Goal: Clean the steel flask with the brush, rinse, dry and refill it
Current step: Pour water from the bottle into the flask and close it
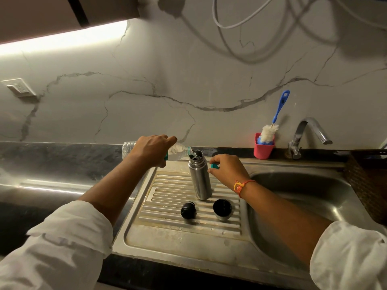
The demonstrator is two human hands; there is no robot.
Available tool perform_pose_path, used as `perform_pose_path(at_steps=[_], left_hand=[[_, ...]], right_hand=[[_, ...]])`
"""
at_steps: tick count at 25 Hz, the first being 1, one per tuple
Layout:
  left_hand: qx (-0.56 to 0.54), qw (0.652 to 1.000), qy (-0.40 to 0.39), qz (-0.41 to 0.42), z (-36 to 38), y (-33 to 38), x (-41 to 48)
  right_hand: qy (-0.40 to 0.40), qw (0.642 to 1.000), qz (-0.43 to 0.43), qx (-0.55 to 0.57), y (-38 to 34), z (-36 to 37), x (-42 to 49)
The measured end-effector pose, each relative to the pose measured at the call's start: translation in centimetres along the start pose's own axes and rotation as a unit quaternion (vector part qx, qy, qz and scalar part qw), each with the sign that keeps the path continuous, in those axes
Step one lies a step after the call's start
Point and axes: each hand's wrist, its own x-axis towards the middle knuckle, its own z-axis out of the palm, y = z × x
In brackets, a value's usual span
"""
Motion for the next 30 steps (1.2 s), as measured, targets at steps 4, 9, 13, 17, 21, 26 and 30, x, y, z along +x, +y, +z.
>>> perform_pose_path(at_steps=[4, 9, 13, 17, 21, 26, 30], left_hand=[[0.003, 1.000, 0.003, 0.004, -0.2, 0.0, 0.0], [0.012, 1.000, 0.003, 0.006, -0.3, 0.0, 0.0], [0.017, 1.000, 0.001, 0.005, -0.5, 0.0, 0.0], [0.023, 1.000, 0.000, 0.005, -0.6, -0.1, 0.1], [0.031, 0.999, 0.005, 0.004, -0.8, -0.2, 0.0], [0.039, 0.999, 0.009, 0.002, -1.2, -0.1, -0.1], [0.039, 0.999, 0.011, 0.002, -1.4, -0.1, -0.2]], right_hand=[[-0.002, 1.000, 0.002, -0.001, 0.0, 0.0, -0.1], [-0.003, 1.000, 0.005, -0.005, 0.2, 0.1, -0.1], [-0.002, 1.000, 0.008, -0.001, 0.2, 0.1, -0.2], [-0.001, 1.000, 0.010, 0.002, 0.3, 0.3, -0.3], [-0.003, 1.000, 0.014, 0.003, 0.3, 0.3, -0.3], [-0.002, 1.000, 0.015, 0.006, 0.4, 0.4, -0.4], [-0.001, 1.000, 0.018, 0.010, 0.4, 0.6, -0.4]])
